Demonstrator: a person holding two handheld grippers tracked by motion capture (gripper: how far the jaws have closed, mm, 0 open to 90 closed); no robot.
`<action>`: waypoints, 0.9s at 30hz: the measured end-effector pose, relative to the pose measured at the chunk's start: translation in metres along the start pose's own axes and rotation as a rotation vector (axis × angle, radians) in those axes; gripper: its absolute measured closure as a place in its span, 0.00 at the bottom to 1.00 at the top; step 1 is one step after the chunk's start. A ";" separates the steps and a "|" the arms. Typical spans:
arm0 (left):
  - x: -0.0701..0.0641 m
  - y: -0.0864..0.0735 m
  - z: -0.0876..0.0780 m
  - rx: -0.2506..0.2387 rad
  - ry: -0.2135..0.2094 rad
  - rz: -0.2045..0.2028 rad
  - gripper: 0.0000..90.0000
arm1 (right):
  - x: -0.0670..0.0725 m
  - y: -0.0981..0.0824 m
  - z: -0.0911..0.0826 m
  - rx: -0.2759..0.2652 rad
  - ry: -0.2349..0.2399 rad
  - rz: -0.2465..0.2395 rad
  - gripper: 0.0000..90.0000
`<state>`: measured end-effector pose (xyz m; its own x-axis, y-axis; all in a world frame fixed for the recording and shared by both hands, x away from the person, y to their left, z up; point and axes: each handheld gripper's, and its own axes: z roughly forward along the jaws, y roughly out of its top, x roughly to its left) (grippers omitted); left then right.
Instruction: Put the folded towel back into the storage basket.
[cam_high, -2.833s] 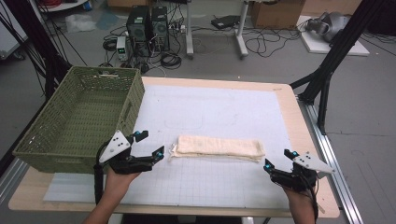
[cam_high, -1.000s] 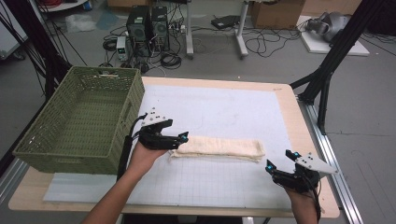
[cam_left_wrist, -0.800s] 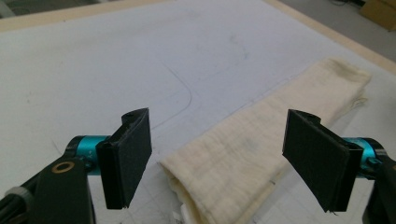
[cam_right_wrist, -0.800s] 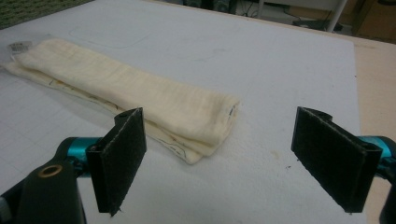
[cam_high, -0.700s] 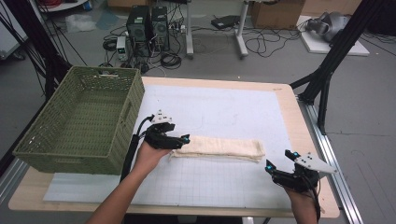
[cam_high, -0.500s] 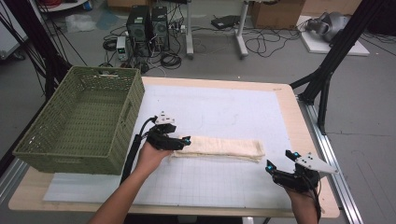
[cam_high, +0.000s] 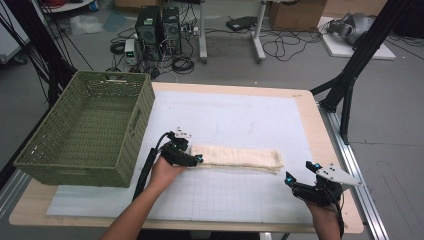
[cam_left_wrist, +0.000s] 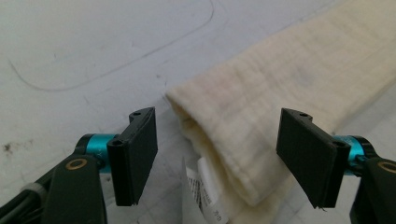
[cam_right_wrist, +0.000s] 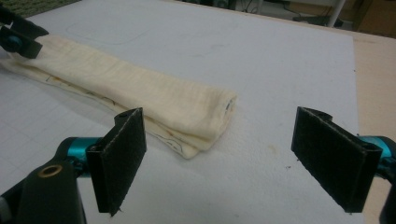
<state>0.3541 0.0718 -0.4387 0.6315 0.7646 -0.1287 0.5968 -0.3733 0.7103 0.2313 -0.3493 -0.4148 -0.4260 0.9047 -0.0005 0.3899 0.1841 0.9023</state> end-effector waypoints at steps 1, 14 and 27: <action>-0.001 -0.001 0.001 0.001 -0.003 0.005 0.35 | 0.000 0.000 0.000 0.000 0.000 0.000 0.19; -0.010 -0.004 -0.001 -0.014 -0.055 0.084 0.77 | 0.001 0.000 0.001 0.007 0.000 0.002 0.19; -0.010 -0.005 -0.016 -0.171 -0.111 0.071 0.90 | -0.002 0.002 -0.002 -0.041 -0.009 0.050 0.18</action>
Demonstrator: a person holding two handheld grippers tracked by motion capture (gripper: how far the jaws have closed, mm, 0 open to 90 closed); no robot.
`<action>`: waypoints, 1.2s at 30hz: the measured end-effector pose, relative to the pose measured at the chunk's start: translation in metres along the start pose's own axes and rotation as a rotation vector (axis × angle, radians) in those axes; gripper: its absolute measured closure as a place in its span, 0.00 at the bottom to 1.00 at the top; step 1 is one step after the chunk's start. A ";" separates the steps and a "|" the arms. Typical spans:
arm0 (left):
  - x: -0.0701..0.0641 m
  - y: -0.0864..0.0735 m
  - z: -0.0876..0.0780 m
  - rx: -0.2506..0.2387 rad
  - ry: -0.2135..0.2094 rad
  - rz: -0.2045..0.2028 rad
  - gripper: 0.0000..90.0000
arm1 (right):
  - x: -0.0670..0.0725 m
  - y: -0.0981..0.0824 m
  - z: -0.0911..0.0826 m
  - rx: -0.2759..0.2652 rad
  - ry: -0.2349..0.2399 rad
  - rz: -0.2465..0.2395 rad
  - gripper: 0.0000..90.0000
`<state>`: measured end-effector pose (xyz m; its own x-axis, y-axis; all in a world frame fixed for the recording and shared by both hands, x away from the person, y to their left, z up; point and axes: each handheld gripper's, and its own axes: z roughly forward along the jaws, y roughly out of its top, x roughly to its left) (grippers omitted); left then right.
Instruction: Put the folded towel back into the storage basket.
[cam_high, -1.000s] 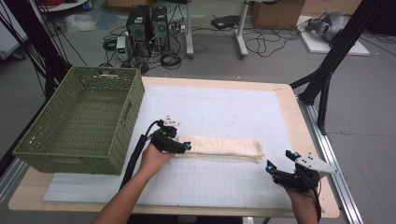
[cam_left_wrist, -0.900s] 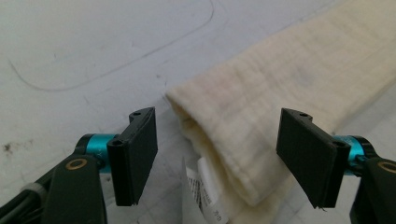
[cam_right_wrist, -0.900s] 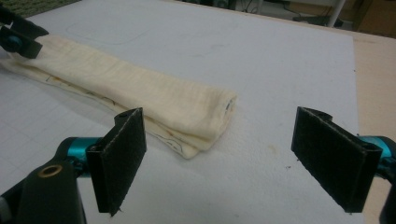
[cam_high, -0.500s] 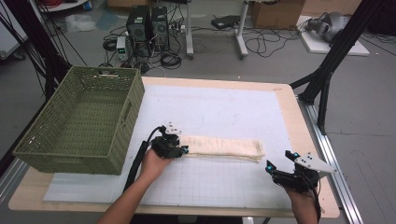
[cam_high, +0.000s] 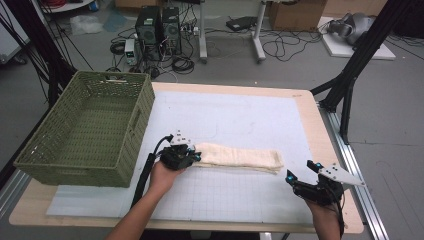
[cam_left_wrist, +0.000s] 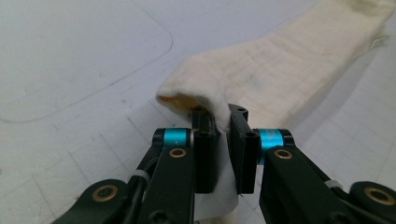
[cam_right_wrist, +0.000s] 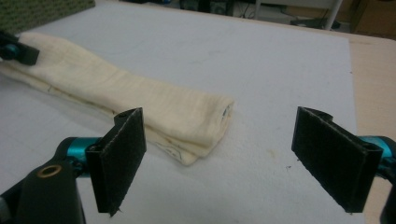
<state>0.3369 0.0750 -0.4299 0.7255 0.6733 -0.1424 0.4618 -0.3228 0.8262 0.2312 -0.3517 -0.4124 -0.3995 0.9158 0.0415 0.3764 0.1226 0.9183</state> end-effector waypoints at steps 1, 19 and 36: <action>0.000 0.000 0.000 0.000 0.000 0.000 0.90 | -0.001 0.001 0.000 -0.008 -0.003 0.002 0.18; 0.000 0.003 -0.014 -0.104 -0.061 -0.006 0.90 | -0.006 0.004 0.024 0.035 -0.006 0.037 0.18; 0.000 0.002 -0.017 -0.110 -0.070 0.017 0.90 | 0.003 0.016 0.073 0.108 -0.003 0.015 0.18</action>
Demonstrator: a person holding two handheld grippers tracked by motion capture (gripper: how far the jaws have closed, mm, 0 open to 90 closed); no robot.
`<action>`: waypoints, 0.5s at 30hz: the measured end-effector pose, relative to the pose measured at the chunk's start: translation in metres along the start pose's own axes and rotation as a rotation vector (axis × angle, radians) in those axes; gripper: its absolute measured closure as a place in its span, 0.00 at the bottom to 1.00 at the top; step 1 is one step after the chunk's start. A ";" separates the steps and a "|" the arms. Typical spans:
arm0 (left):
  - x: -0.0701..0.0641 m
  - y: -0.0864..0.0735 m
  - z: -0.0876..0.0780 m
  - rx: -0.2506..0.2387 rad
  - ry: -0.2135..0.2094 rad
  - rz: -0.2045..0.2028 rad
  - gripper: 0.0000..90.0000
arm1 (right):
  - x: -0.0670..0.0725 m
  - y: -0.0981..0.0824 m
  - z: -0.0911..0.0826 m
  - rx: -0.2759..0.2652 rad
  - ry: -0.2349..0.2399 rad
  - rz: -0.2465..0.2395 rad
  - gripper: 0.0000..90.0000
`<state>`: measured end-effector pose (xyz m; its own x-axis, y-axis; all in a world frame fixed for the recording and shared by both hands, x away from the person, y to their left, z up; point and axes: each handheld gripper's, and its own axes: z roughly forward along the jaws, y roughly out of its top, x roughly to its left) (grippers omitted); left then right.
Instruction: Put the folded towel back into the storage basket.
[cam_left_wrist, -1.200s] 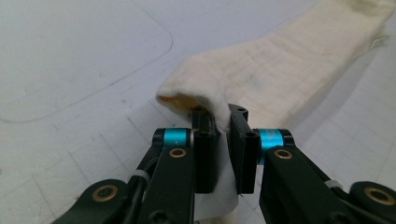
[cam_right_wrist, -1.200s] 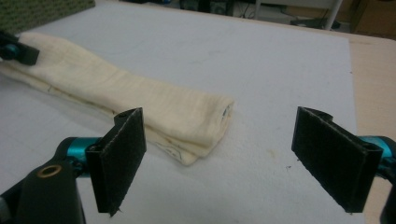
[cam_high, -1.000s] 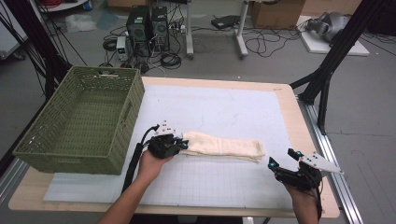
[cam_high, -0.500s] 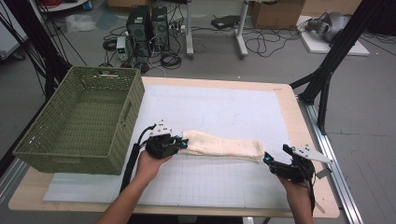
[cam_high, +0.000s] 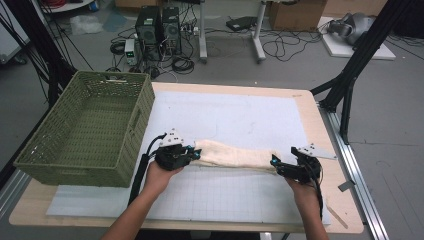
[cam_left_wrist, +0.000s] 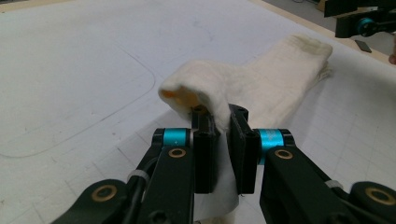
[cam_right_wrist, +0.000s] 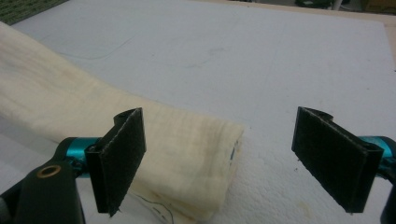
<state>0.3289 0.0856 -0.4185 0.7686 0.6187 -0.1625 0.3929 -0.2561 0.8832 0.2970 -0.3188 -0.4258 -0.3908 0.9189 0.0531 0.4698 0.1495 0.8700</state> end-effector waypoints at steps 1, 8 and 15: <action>0.000 0.000 0.000 -0.003 0.001 -0.001 0.90 | 0.001 0.000 0.002 0.006 0.003 -0.004 0.18; 0.000 -0.001 -0.002 -0.003 0.004 0.008 0.90 | 0.000 -0.008 0.016 0.096 0.021 0.004 0.23; 0.000 -0.002 -0.003 -0.010 0.006 0.013 0.90 | 0.002 -0.015 0.024 0.201 0.044 -0.018 0.42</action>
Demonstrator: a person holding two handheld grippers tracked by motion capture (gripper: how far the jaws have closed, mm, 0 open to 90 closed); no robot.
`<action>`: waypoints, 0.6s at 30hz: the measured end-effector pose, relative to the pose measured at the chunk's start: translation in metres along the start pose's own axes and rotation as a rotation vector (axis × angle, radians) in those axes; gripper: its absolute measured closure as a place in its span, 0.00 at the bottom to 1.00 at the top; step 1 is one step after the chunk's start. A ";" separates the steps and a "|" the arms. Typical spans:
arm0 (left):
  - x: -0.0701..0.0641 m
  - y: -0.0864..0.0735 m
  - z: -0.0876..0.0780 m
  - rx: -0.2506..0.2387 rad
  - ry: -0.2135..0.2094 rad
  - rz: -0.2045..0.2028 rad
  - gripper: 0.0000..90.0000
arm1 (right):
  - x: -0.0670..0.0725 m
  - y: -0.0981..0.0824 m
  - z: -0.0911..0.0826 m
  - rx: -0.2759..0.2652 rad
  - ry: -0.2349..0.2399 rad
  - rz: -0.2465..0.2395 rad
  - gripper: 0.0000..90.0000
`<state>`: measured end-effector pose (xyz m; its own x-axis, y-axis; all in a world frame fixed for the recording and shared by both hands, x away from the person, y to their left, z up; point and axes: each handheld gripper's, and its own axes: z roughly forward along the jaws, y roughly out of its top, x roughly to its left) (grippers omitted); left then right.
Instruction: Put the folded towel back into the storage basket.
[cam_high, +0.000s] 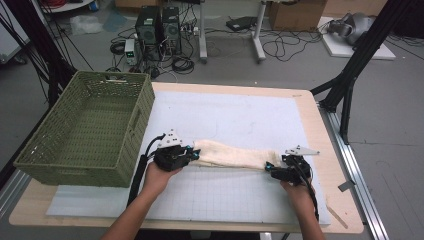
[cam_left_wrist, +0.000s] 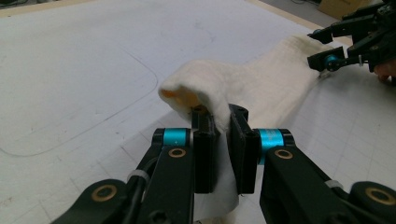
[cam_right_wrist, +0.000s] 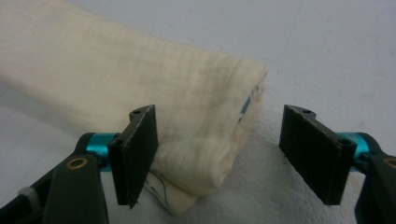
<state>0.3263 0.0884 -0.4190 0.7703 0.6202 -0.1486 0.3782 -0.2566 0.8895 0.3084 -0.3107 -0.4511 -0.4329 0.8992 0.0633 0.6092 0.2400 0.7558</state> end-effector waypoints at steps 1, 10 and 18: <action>0.000 0.000 0.000 0.000 0.001 0.002 0.90 | 0.002 -0.001 -0.001 -0.002 0.001 -0.002 0.46; -0.002 -0.003 -0.003 -0.008 0.000 0.011 0.90 | 0.002 -0.003 -0.004 -0.014 0.032 0.026 0.64; -0.004 -0.009 -0.005 -0.022 0.005 0.020 0.90 | 0.005 -0.002 -0.005 0.001 0.096 0.025 0.87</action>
<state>0.3172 0.0924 -0.4243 0.7752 0.6185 -0.1284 0.3513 -0.2532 0.9014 0.3019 -0.3084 -0.4487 -0.4793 0.8658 0.1438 0.6210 0.2188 0.7527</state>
